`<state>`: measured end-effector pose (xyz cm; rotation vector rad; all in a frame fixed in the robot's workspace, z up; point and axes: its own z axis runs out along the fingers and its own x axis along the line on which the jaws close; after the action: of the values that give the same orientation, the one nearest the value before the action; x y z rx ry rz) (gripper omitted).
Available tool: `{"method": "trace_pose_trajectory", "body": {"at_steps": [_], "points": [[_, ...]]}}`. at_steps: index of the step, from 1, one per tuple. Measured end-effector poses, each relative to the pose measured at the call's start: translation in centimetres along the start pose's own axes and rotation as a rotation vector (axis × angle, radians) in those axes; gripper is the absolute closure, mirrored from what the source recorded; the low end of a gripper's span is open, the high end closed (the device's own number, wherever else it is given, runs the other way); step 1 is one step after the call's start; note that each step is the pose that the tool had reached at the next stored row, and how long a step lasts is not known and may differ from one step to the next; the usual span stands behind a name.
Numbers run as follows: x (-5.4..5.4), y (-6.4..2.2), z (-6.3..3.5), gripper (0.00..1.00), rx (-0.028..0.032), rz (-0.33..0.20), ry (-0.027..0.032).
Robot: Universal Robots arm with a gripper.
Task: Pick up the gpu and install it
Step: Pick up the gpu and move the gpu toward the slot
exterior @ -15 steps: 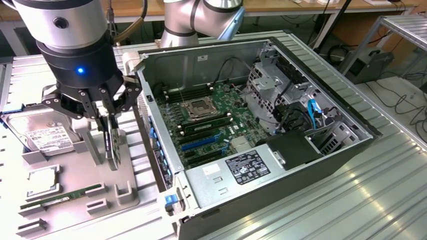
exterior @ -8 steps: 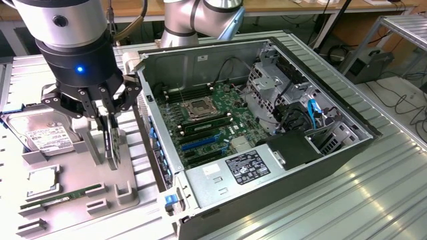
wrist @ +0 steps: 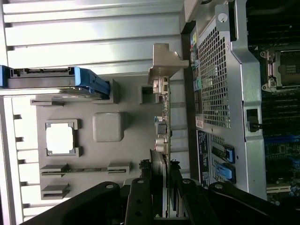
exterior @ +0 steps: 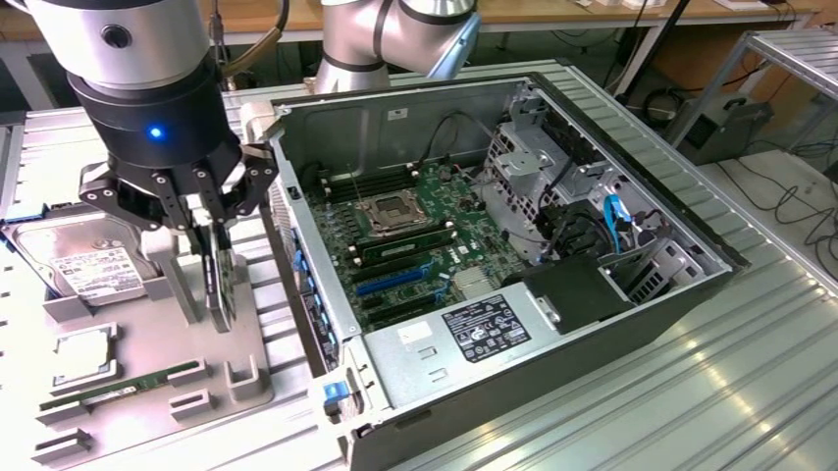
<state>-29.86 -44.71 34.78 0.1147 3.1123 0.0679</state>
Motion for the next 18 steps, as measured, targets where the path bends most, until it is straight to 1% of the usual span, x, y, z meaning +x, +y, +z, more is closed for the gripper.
{"method": "trace_pose_trajectory", "body": {"at_steps": [18], "points": [[-0.01, 0.03, -0.62, 0.74, 0.0, 0.0, 0.0]]}}
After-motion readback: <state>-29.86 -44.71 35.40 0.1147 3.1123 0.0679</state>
